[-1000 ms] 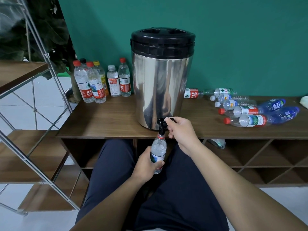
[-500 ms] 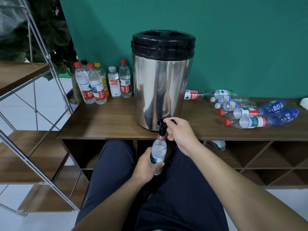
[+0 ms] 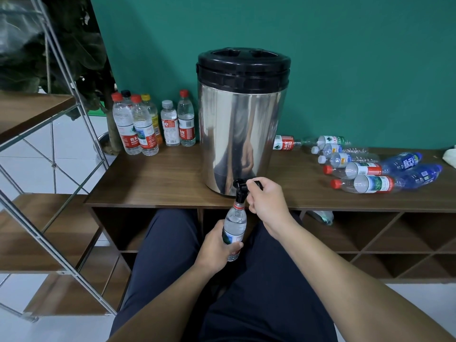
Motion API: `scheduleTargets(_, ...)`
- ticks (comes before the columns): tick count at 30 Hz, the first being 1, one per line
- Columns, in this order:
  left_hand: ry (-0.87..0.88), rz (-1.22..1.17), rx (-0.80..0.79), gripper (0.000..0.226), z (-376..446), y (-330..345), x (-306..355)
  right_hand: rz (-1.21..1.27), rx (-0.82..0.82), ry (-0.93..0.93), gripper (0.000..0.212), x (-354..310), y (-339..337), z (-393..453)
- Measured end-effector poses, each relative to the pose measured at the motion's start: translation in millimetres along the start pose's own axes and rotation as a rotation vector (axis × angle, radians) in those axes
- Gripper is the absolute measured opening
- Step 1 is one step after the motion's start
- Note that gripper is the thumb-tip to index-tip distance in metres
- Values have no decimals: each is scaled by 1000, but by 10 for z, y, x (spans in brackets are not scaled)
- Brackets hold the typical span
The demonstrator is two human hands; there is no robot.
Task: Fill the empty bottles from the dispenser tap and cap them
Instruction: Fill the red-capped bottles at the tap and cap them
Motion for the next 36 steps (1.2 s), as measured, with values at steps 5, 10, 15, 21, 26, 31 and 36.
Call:
scheduleTargets(5,-3,-3,-2,55,-9,-1,15,-55,35,-32,18,-20,-12,-6)
scheduleTargets(10,-2,2,-5,55,-20,-4,30,-145,55,-86,21,-78,-43,9)
scheduleTargets(15,0,-2,-1,53,-21,-6,39,-279,101,-231,21,-206,-59,27)
scheduleTargets(21,1,-1,7,51,-21,-8,31,-553,78,-554,28,-553,93,-93)
scheduleTargets(26,16,-8,9,51,13,0,6,-482,28,-541,35,-411,-129,-141)
scheduleTargets(31,-1,-6,6,50,31,16,-31,-701,65,-546,31,-88,-546,28)
scheduleTargets(36,-22,19,1,49,15,10,-29,-984,42,-460,52,181,-696,302)
Point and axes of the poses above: each hand's wrist, its own z-axis towards the middle knuckle, its own y-axis out of the palm, x = y × z, the point moved 7 cm from there along z, towards the middle knuckle, and after that the axes turned 8 degrees about x, right-handed, at the moved point
